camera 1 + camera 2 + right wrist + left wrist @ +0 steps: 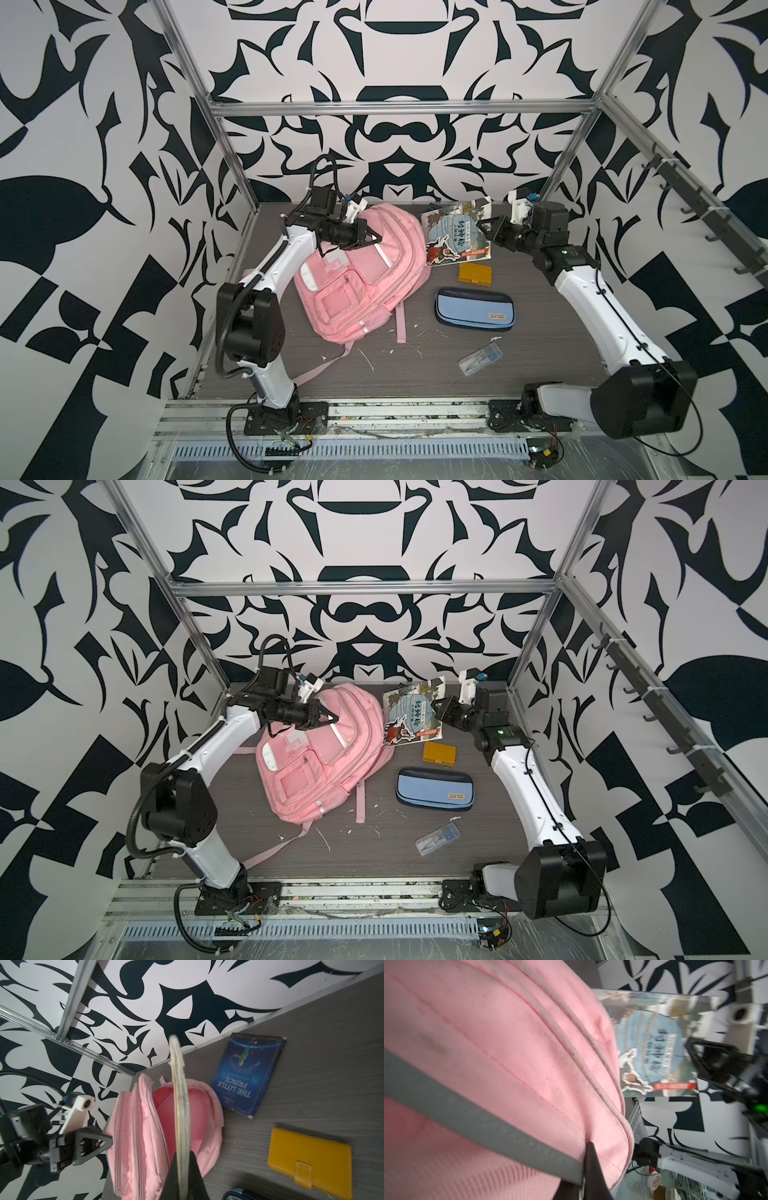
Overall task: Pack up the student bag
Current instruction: 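Lower the book into the backpack with the right gripper while the left holds it open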
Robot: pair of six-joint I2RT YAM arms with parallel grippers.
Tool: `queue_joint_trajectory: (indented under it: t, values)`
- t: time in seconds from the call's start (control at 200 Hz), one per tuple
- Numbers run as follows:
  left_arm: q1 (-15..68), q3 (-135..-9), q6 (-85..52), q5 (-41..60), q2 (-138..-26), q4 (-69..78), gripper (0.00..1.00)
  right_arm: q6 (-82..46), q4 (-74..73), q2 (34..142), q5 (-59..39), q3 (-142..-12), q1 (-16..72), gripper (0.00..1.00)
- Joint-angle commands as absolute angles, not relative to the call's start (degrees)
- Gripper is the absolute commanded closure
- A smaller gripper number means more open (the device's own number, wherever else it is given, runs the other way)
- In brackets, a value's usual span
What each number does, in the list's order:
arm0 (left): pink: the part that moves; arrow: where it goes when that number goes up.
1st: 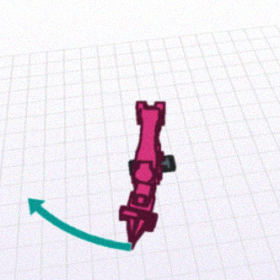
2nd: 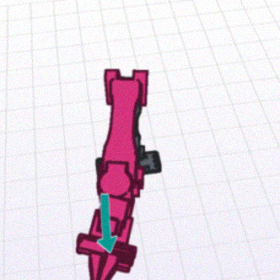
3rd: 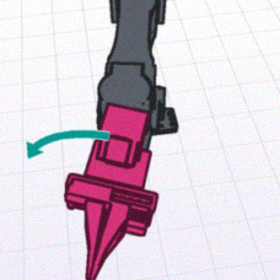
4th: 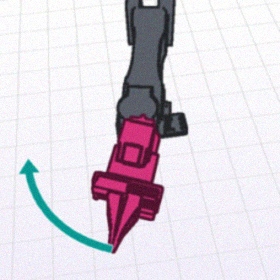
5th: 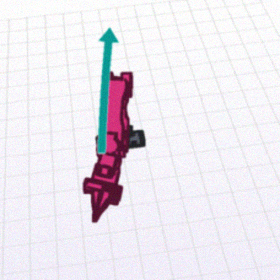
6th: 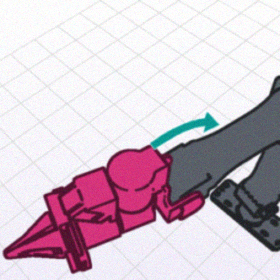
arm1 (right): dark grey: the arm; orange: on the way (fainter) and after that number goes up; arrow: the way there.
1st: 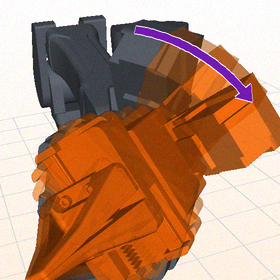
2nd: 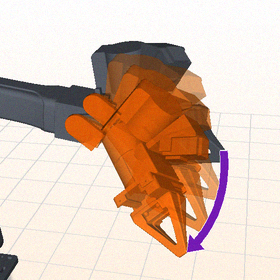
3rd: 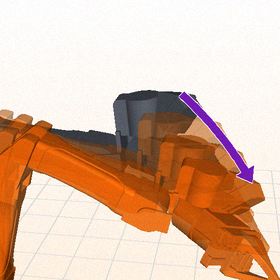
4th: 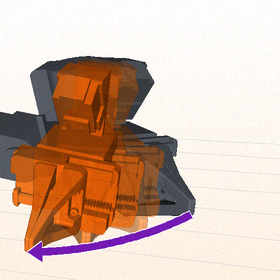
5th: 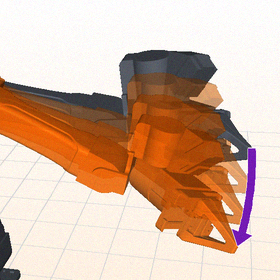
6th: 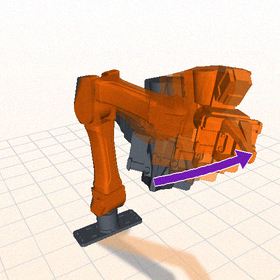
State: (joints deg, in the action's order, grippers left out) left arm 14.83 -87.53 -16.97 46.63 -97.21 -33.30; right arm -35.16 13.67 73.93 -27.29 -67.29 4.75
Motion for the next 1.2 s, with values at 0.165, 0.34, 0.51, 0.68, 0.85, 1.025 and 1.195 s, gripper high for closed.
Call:
queue_joint_trajectory:
  t: [0.165, 0.34, 0.51, 0.68, 0.85, 1.025, 1.195]
  values:
    - [9.37, -88.12, -11.4, 63.23, -88.82, -31.32, 1.0, -45.32, 5.64, 74.23, -30.51, -66.43, 8.02, 1.0]
    - [9.27, -87.65, -17.07, 68.91, -89.53, -23.74, 1.0, -50.95, 0.29, 77.37, -29.35, -64.91, 15.09, 1.0]
    - [9.27, -88.04, -17.75, 70.72, -90.0, -22.53, 1.0, -57.78, -7.53, 80.28, -27.21, -60.46, 20.36, 1.0]
    - [9.34, -86.65, -20.14, 71.79, -90.33, -19.34, 1.0, -56.16, -7.01, 84.78, -26.3, -60.21, 23.13, 1.0]
    - [9.83, -86.61, -20.33, 72.72, -90.94, -19.31, 1.0, -51.68, -4.85, 90.77, -24.58, -61.64, 24.77, 1.0]
    - [10.81, -87.34, -20.48, 73.21, -91.45, -19.34, 1.0, -48.02, -1.74, 98.91, -25.54, -67.6, 26.38, 1.0]
    - [11.3, -88.13, -20.36, 73.3, -92.37, -19.54, 1.0, -45.46, 1.0, 105.09, -27.14, -73.79, 28.8, 1.0]
